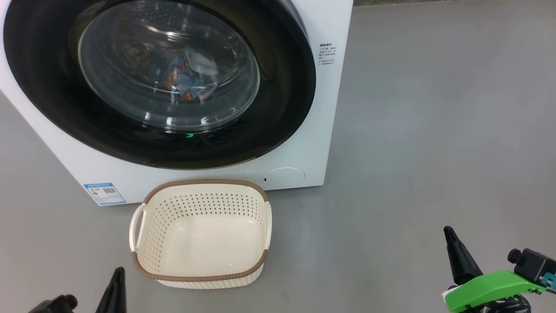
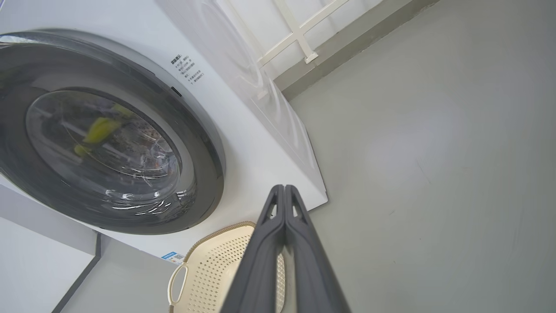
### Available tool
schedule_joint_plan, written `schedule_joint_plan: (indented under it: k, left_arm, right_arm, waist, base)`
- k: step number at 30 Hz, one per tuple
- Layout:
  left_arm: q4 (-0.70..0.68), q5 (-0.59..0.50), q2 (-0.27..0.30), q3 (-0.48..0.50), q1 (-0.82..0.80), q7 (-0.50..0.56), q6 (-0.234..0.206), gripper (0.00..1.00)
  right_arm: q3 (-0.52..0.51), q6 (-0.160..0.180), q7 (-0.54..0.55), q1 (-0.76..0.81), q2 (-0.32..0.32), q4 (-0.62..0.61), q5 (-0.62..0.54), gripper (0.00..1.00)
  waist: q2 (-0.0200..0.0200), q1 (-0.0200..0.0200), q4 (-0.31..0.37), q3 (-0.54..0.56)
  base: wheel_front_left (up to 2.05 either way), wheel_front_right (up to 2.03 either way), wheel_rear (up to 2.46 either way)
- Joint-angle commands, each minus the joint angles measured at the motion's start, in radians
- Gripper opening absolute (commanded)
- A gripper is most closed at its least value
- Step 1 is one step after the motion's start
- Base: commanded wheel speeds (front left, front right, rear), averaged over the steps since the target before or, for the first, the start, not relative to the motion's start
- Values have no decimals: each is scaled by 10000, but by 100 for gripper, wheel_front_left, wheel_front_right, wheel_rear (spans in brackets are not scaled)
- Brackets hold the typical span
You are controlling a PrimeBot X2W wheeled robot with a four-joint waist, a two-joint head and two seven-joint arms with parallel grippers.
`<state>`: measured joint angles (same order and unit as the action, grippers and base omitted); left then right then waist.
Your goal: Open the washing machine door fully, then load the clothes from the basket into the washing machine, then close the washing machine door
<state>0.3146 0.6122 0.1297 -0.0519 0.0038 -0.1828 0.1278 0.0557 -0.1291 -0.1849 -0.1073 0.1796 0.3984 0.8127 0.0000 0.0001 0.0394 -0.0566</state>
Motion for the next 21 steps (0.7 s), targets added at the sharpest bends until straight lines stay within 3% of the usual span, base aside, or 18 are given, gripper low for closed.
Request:
schedule_joint_plan:
  k: [1,21]
  left_arm:
    - [-266,282,116,205,-343,72,6,0]
    - [-358,2351,-77,517,-509,690,11,0]
  right_arm:
    - [-60,-3,62,-176,58,-299,197,0]
    - [-398,-6,676,-139,-220,-564,1866,0]
  waist:
    - [0,-1,-5,7]
    - [0,-1,-88,120]
  base:
    - [0,0,0]
    - [0,0,0]
